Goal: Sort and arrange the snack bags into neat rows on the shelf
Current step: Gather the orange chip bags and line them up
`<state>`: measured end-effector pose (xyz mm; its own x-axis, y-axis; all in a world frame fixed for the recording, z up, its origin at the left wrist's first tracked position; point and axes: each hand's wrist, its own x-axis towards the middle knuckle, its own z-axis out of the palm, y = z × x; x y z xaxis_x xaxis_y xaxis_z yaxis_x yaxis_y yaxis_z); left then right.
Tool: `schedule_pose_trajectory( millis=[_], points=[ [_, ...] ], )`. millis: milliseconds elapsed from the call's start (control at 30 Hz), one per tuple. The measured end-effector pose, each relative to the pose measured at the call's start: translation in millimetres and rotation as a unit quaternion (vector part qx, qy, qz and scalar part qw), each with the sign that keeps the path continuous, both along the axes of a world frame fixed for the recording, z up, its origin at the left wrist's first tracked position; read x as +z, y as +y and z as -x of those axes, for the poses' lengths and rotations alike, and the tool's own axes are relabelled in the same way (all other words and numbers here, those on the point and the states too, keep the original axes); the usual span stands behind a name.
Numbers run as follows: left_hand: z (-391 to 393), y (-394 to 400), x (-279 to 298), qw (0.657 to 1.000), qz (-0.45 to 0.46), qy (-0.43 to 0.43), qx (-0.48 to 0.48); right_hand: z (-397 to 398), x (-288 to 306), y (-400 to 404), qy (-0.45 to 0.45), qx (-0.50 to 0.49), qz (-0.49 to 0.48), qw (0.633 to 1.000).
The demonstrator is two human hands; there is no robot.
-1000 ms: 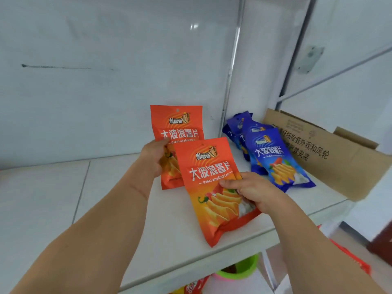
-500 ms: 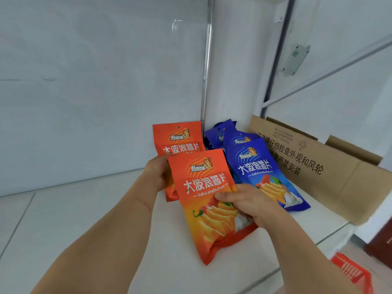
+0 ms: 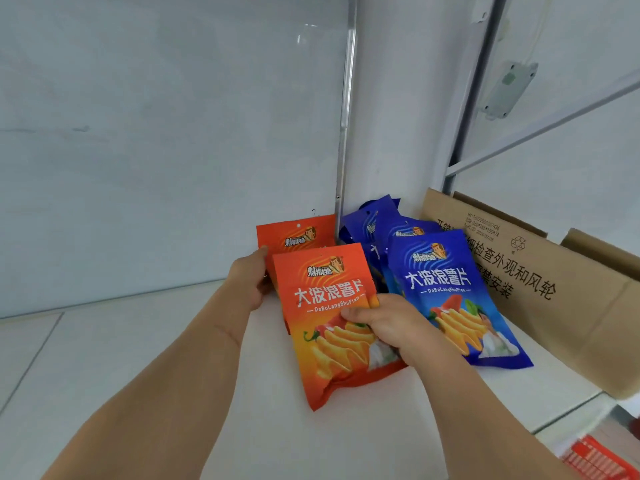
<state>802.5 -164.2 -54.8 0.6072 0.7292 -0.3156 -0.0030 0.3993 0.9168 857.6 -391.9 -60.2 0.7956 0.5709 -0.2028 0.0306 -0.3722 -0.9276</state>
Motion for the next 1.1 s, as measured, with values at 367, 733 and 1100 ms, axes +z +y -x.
schedule_pose_trajectory(
  millis=[367, 733, 1100],
  points=[
    [8, -3, -11, 0.899, -0.374, 0.212, 0.085, -22, -1, 37, -0.072, -0.001, 0.021, 0.997],
    [38, -38, -18, 0.662, -0.658, 0.341, 0.115, -24, -7, 45, -0.222, -0.047, 0.123, 0.966],
    [143, -65, -24, 0.460, -0.793, 0.386, 0.099, 42, -4, 52, -0.659, 0.084, 0.127, 0.736]
  ],
)
